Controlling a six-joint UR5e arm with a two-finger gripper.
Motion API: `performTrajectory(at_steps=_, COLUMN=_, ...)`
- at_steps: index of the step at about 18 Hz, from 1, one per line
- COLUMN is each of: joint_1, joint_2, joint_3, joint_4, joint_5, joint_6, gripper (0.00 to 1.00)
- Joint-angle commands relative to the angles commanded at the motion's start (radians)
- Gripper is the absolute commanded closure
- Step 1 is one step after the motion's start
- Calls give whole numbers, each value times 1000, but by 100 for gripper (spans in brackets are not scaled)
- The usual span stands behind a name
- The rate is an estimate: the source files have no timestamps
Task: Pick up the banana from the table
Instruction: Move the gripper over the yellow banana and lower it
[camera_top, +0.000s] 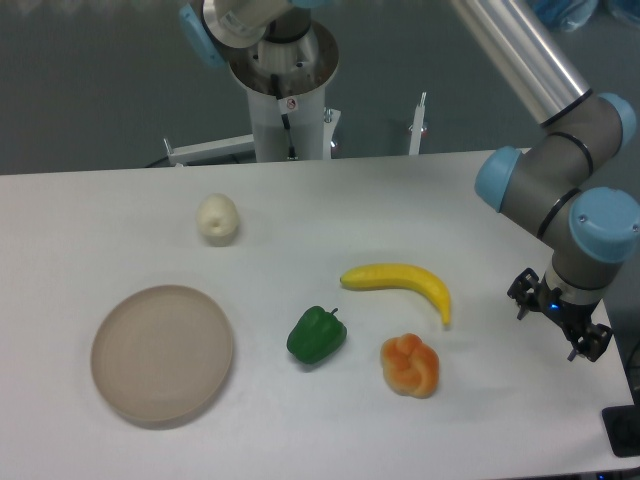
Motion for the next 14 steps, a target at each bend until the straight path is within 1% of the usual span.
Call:
performTrajectory(at_steps=4, joint_1=-20, joint_2=12, joint_3=-9, joint_4=-3, joint_5=-8, joint_6=-9, gripper=0)
performTrajectory(at_steps=7, joint_1=-49, joint_2=40, joint_3=-70, joint_4=3, joint_5=-15, joint_6=-26, gripper=0)
performTrajectory(at_steps=9, joint_1=-64, joint_2=77, joint_3=-132, joint_4=8, joint_5=-17, joint_6=-34, gripper=0)
performTrajectory(at_steps=11, joint_1=-71, joint_2=129, joint_3=-222, joint_4=15, joint_5=-15, joint_6=-6, gripper=0)
performTrajectory(at_steps=13, joint_1=-78, joint_2=182, joint_3=-309, joint_4=18, joint_5=-11, joint_6=120, gripper=0)
performTrajectory(at_steps=14, joint_1=-78, joint_2=219, joint_3=-378, joint_4=18, joint_5=-9, joint_6=203, gripper=0)
